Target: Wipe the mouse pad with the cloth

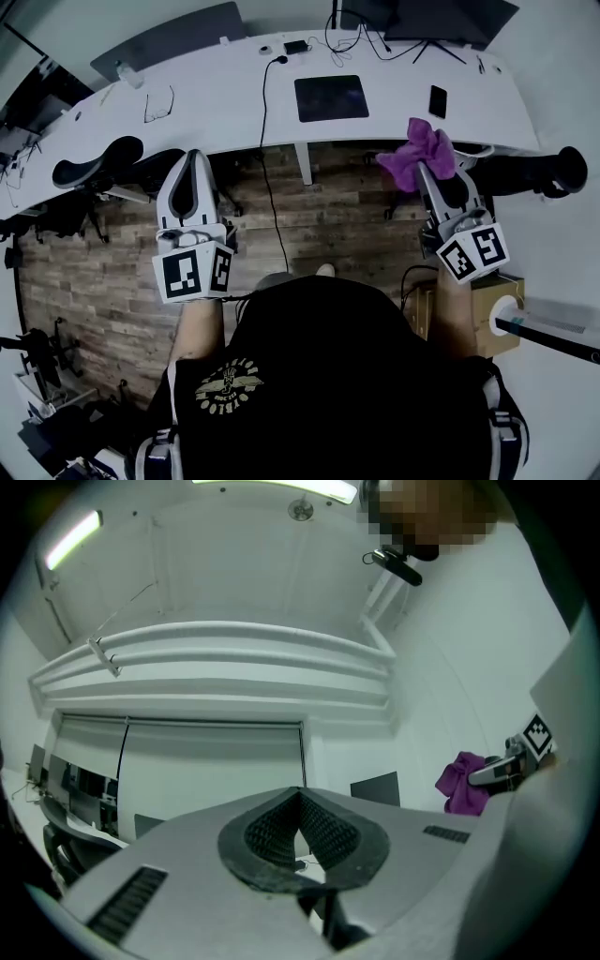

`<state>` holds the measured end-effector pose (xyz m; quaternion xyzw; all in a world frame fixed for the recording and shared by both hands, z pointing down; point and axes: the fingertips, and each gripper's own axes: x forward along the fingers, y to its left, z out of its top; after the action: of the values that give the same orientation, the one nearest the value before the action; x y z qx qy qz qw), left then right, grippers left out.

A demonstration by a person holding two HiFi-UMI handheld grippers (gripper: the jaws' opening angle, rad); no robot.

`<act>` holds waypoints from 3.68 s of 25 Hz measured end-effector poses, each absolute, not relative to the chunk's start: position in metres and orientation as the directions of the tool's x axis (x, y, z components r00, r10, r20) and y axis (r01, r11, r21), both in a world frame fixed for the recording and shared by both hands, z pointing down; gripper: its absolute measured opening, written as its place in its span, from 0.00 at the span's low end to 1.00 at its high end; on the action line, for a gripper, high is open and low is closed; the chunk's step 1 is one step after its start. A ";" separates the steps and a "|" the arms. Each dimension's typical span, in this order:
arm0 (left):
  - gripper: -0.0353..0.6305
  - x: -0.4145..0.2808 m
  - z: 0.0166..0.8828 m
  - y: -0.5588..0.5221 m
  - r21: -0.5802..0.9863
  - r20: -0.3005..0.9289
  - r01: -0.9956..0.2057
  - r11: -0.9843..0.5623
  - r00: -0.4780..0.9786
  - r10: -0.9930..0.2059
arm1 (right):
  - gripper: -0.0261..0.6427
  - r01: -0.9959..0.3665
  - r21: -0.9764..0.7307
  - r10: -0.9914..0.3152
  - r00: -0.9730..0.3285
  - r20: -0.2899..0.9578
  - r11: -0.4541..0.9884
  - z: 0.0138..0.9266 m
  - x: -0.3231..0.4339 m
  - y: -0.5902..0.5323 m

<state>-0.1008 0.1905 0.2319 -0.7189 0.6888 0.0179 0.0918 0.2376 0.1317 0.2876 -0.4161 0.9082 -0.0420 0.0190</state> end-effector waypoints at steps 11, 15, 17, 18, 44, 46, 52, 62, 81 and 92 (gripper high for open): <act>0.06 -0.076 0.249 0.165 -0.137 -0.049 -0.986 -0.097 0.104 -0.993 | 0.20 -0.739 -0.160 -0.745 -0.667 0.035 0.654 0.309 0.246 0.113; 0.06 -0.076 0.258 0.156 -0.130 -0.036 -0.985 -0.117 0.123 -0.992 | 0.20 -0.745 -0.175 -0.751 -0.659 0.044 0.644 0.317 0.246 0.108; 0.06 -0.077 0.264 0.148 -0.129 -0.031 -0.984 -0.126 0.131 -0.991 | 0.20 -0.746 -0.183 -0.751 -0.658 0.052 0.640 0.323 0.244 0.104; 0.06 -0.076 0.267 0.143 -0.126 -0.029 -0.983 -0.131 0.136 -0.990 | 0.20 -0.746 -0.186 -0.751 -0.658 0.057 0.640 0.325 0.242 0.102; 0.06 -0.129 0.306 -0.014 -0.096 0.066 -0.970 -0.225 0.220 -0.973 | 0.20 -0.742 -0.160 -0.738 -0.668 0.095 0.651 0.325 0.166 -0.036; 0.06 -0.135 0.310 -0.026 -0.099 0.080 -0.969 -0.228 0.221 -0.972 | 0.20 -0.738 -0.161 -0.733 -0.673 0.101 0.655 0.325 0.158 -0.048; 0.06 -0.157 0.309 -0.061 -0.105 0.088 -0.963 -0.247 0.238 -0.967 | 0.20 -0.742 -0.158 -0.736 -0.668 0.109 0.651 0.321 0.134 -0.079; 0.06 -0.182 0.293 -0.127 -0.104 0.047 -0.937 -0.333 0.330 -0.943 | 0.20 -0.784 -0.114 -0.781 -0.620 0.075 0.611 0.288 0.108 -0.124; 0.06 -0.215 0.336 -0.208 -0.096 0.136 -0.967 -0.234 0.220 -0.966 | 0.20 -0.656 -0.188 -0.638 -0.755 0.152 0.731 0.358 0.031 -0.252; 0.06 -0.217 0.384 -0.260 -0.125 0.205 -0.977 -0.174 0.146 -0.968 | 0.20 -0.552 -0.244 -0.494 -0.829 0.264 0.797 0.465 -0.015 -0.323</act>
<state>-0.2173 -0.2595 0.3842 -0.7568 0.6423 -0.1196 -0.0187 -0.0153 -0.3225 0.4655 -0.2772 0.9432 -0.1570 -0.0937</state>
